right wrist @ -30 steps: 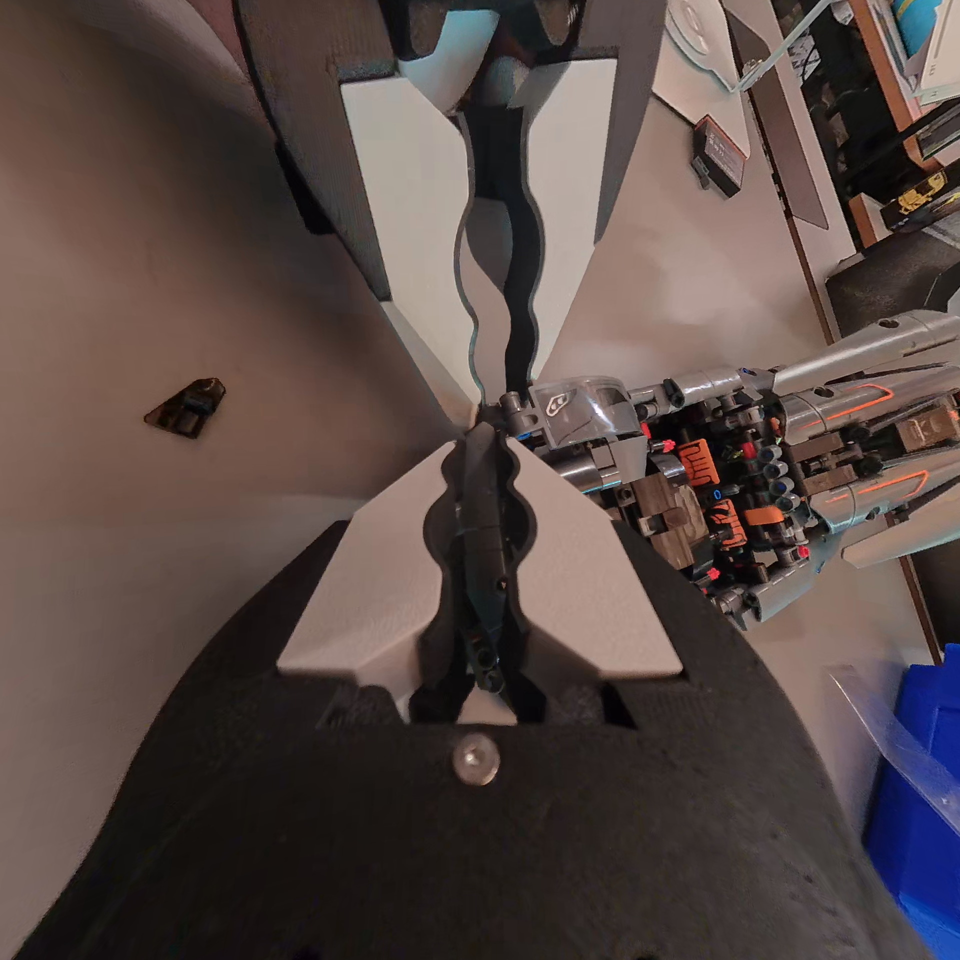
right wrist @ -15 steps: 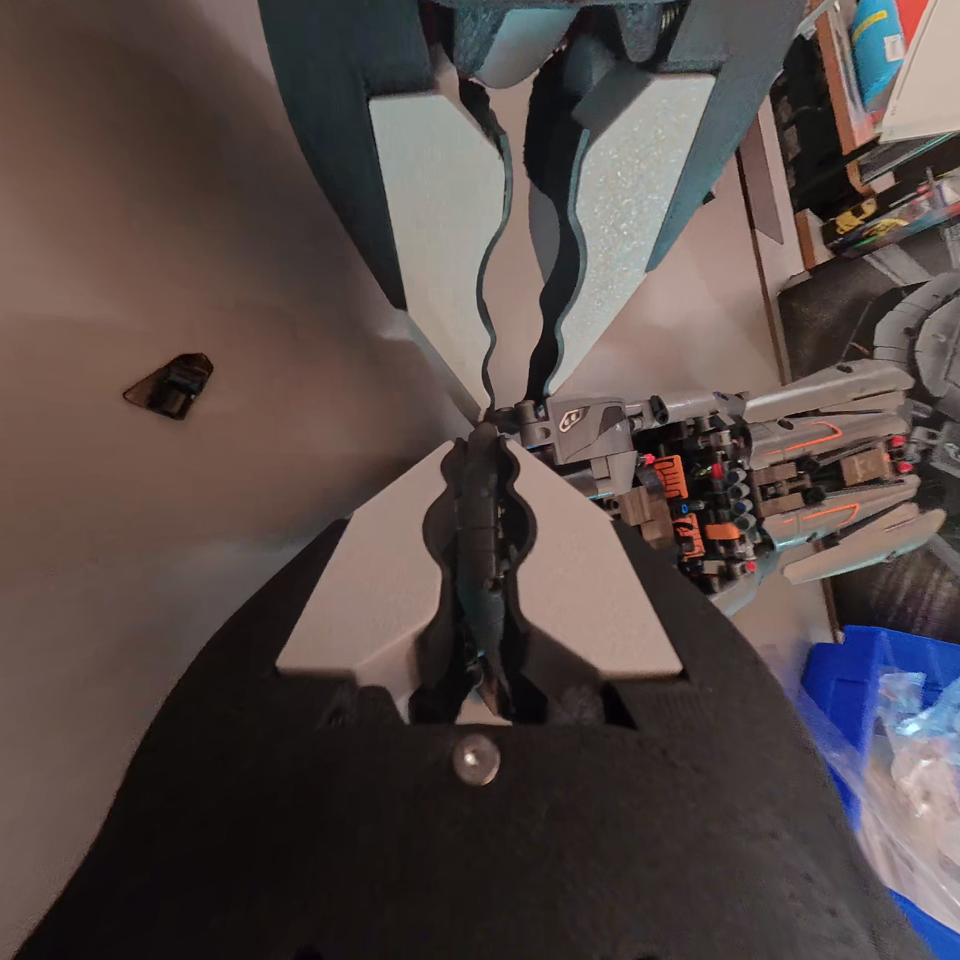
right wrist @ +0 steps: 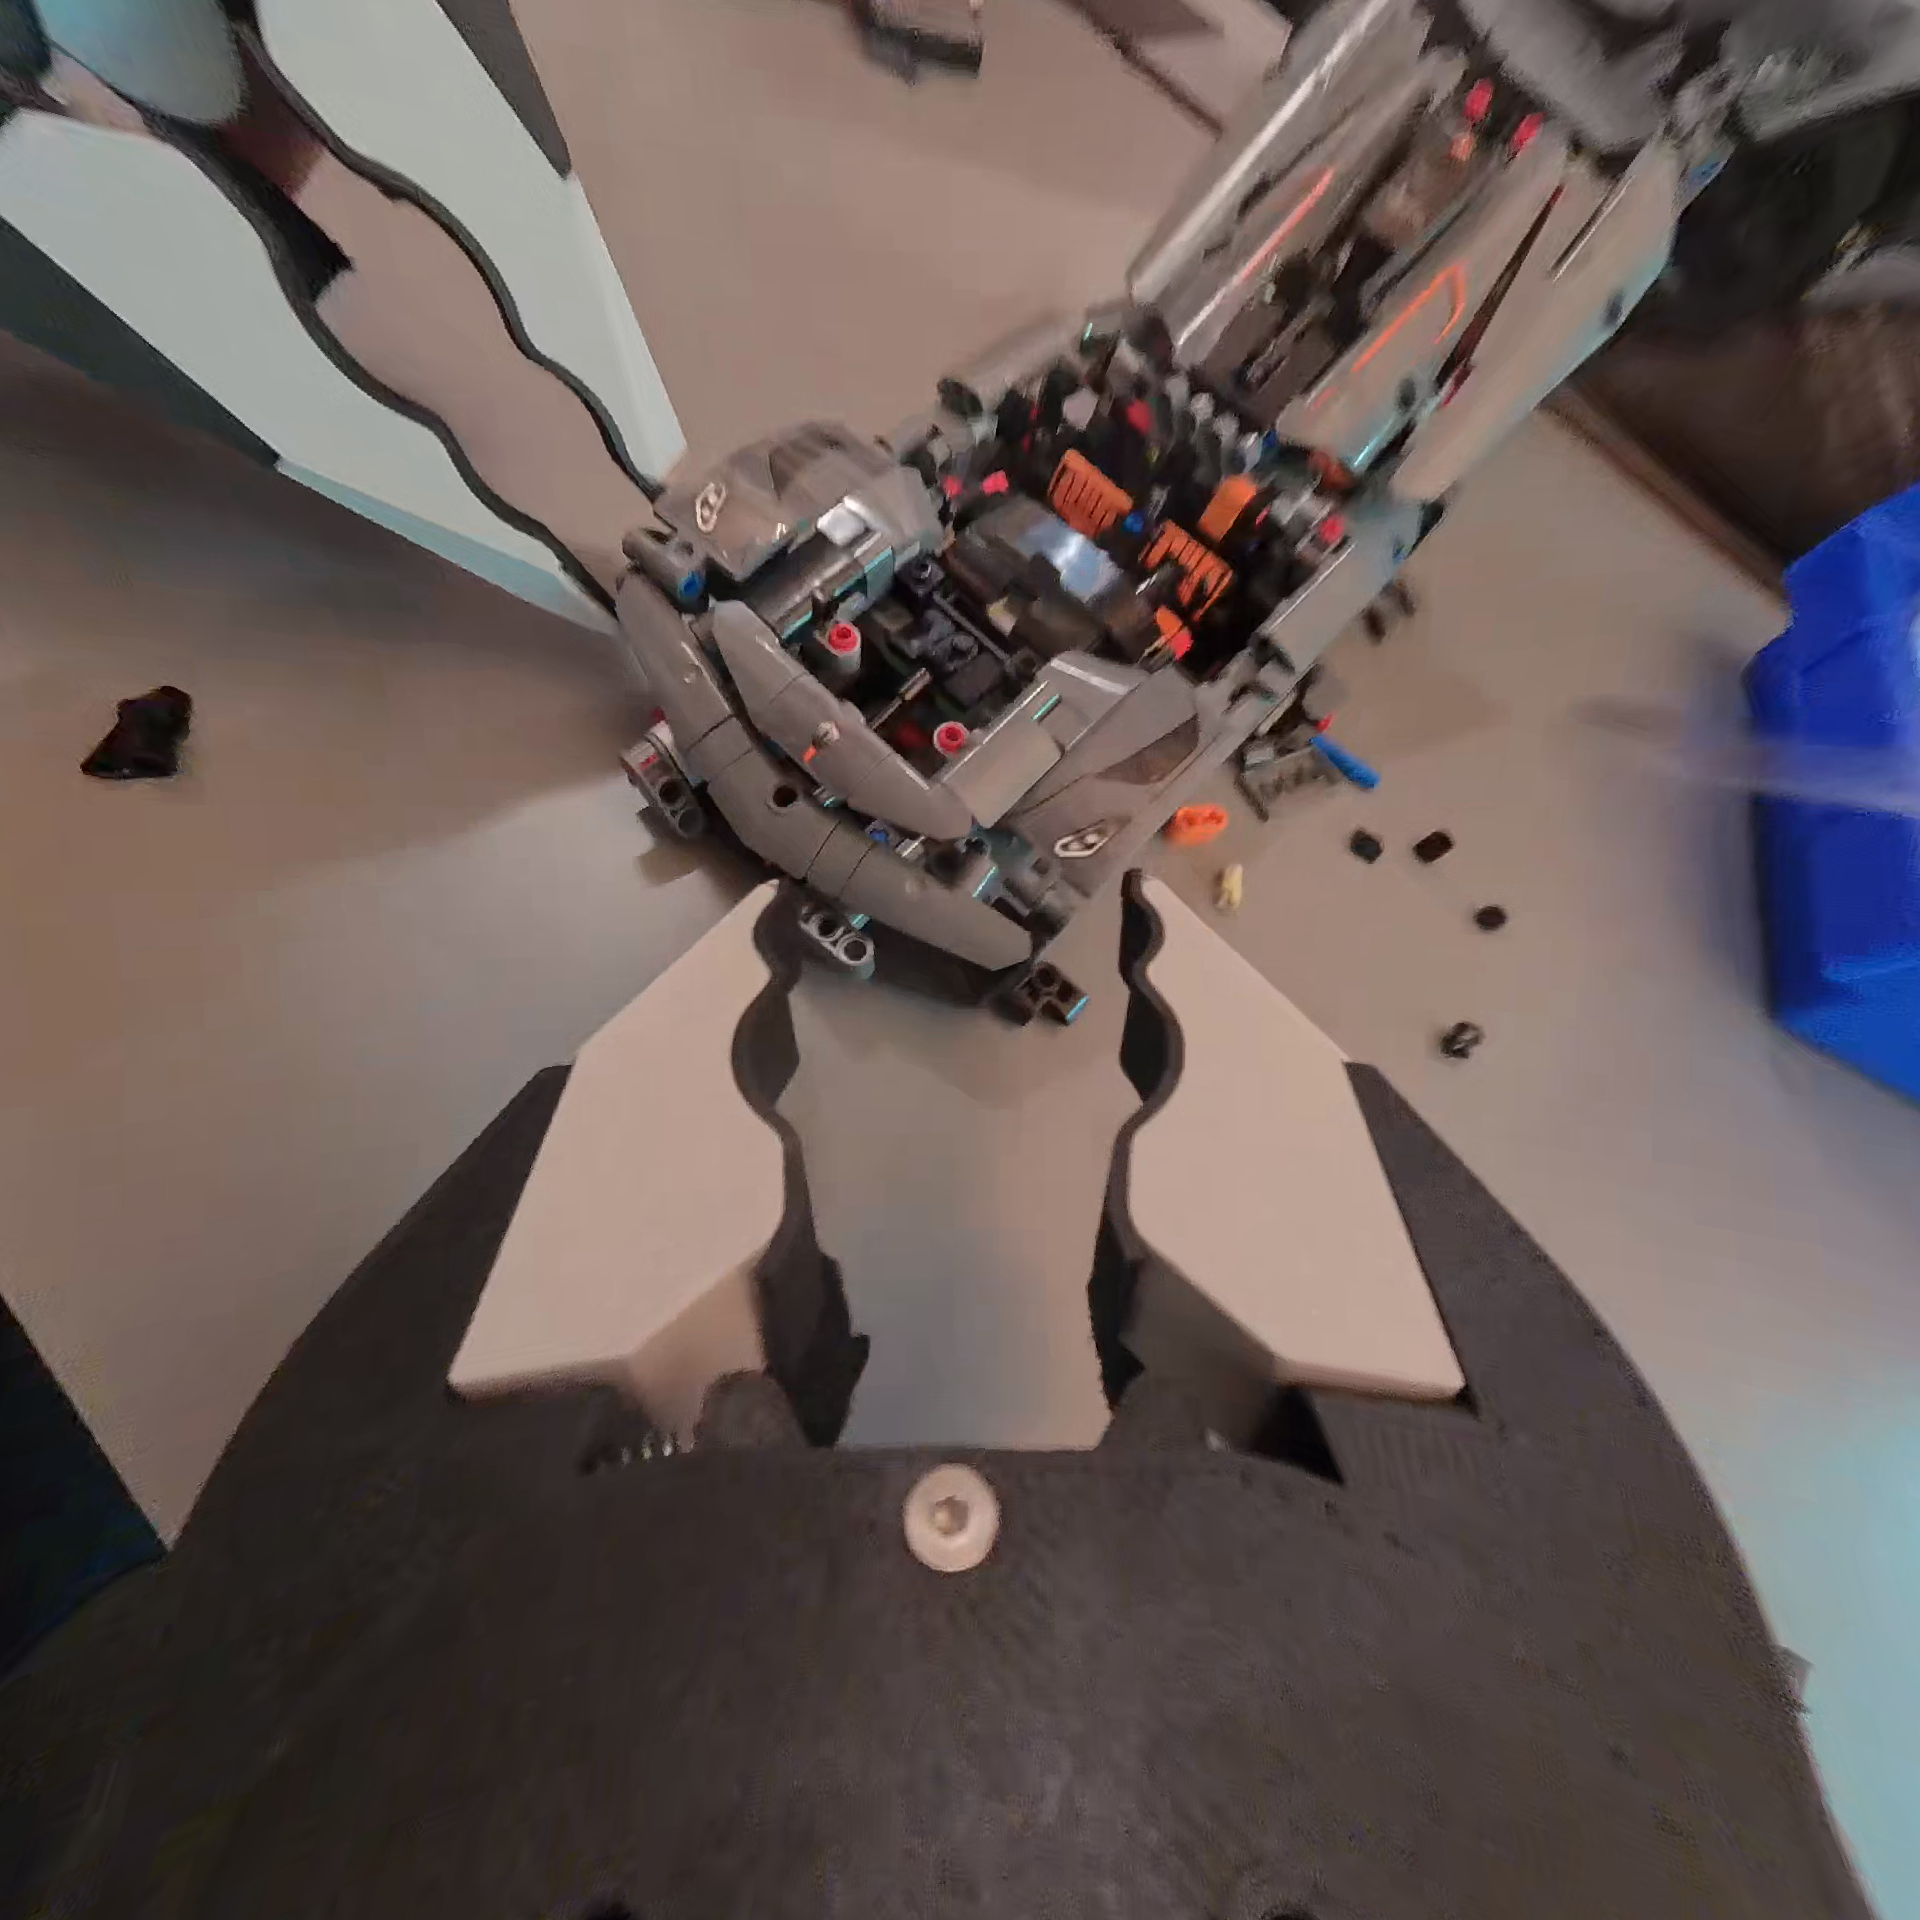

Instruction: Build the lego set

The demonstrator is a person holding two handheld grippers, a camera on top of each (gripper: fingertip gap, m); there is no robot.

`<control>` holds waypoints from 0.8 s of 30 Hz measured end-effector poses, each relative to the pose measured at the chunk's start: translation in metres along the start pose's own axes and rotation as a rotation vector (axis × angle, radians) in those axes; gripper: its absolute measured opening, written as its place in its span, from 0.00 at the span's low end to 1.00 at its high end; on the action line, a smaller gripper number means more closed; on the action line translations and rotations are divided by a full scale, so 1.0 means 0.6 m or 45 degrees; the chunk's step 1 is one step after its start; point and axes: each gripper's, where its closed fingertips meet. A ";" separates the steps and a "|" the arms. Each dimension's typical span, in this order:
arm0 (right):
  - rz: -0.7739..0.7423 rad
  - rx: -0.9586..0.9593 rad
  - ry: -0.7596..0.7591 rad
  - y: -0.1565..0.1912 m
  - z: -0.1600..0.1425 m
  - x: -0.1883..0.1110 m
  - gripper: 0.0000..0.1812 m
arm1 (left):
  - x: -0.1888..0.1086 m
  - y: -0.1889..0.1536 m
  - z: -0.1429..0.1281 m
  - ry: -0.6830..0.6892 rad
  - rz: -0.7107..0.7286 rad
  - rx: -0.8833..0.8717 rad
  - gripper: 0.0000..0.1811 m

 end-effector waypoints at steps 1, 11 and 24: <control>0.021 0.027 0.016 0.002 -0.006 0.007 0.35 | 0.001 0.001 0.000 0.002 0.000 0.004 0.11; 0.144 0.120 0.045 0.000 -0.024 0.026 0.37 | 0.021 0.000 0.008 0.024 0.027 0.015 0.18; 0.191 0.192 -0.001 -0.005 -0.027 0.010 0.30 | -0.001 -0.013 0.011 -0.125 -0.197 -0.344 0.21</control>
Point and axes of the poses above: each gripper's, where its closed fingertips meet, x out along the fingers, z out of its top, y = z × x across the jaws, and after that the axes turned 10 degrees about -x, right-handed
